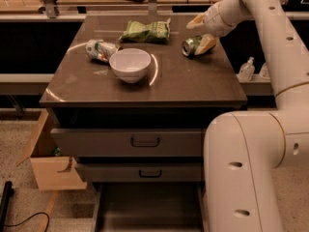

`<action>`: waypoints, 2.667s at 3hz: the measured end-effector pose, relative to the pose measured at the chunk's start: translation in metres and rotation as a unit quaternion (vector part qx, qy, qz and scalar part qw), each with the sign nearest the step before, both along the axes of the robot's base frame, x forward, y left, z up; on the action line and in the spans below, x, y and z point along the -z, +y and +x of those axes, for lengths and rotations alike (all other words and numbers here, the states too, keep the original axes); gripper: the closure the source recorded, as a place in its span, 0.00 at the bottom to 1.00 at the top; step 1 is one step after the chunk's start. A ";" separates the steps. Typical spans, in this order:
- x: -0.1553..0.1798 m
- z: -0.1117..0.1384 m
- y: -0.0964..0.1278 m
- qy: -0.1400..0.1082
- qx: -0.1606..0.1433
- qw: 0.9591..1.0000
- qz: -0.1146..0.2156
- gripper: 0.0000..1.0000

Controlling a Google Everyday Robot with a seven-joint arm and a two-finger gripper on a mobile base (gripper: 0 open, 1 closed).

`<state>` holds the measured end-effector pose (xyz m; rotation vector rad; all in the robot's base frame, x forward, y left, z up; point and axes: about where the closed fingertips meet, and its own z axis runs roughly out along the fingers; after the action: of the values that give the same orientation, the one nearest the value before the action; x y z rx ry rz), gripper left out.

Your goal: Place green can into bottom drawer

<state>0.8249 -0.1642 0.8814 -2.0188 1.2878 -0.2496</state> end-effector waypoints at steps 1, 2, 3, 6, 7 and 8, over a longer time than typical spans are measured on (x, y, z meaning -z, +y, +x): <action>0.045 -0.022 0.040 0.072 -0.070 0.995 -0.002 0.65; 0.046 -0.028 0.045 0.086 -0.082 0.993 -0.004 0.87; 0.045 -0.030 0.045 0.086 -0.082 0.993 -0.004 1.00; -0.151 -0.122 0.029 0.041 -0.046 0.994 0.094 1.00; -0.169 -0.154 0.033 0.113 -0.046 0.964 0.235 1.00; -0.184 -0.179 0.034 0.185 -0.021 0.934 0.305 1.00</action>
Offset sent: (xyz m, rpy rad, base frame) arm 0.0045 0.0612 -0.0159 -0.1030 0.4624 0.3848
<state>0.6461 -0.1299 1.0650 -1.5820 1.3297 0.5213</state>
